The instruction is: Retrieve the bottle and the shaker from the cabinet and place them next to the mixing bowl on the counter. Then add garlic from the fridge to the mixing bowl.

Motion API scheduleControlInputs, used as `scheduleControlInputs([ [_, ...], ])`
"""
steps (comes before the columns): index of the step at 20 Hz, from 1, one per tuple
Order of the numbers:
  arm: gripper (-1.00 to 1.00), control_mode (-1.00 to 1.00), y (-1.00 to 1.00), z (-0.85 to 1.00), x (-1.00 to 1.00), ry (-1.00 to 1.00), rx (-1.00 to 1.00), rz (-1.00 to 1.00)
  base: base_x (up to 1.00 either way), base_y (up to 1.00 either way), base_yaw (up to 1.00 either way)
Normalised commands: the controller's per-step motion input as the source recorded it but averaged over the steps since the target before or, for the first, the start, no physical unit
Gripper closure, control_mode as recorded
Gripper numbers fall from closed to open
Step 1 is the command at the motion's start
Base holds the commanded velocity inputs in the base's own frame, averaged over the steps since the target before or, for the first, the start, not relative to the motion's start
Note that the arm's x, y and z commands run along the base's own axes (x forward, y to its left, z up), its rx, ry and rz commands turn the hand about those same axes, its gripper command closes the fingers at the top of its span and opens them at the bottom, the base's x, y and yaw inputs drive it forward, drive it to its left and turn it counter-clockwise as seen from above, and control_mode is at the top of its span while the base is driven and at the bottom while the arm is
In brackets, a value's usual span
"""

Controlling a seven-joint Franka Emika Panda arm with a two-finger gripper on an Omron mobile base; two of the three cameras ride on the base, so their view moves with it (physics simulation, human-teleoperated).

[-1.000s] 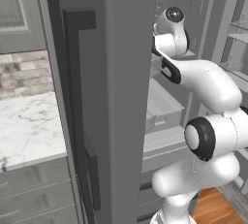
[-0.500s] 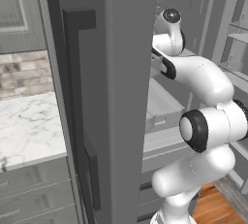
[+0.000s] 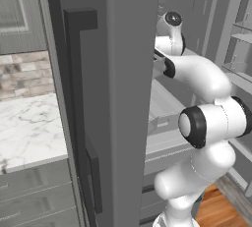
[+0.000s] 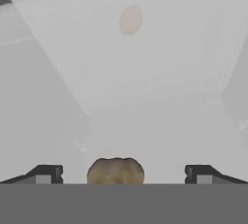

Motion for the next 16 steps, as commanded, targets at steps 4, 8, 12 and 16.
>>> scheduleControlInputs([
  [4, -1.00, -1.00, 0.00, 0.00, 0.26, 0.00, 0.00, 0.00, 0.00, 0.00, 0.00],
  [8, -1.00, -1.00, -0.10, 0.00, 0.14, 0.00, 0.00, 0.00, 0.00, 0.00, 0.00],
  [12, -1.00, -1.00, -0.14, 0.00, 0.11, 0.00, 0.00, 0.00, 0.00, 0.00, 0.00],
  [16, -1.00, -1.00, -0.13, 0.00, 0.08, 0.00, 0.00, 0.00, 0.00, 0.00, 0.00],
])
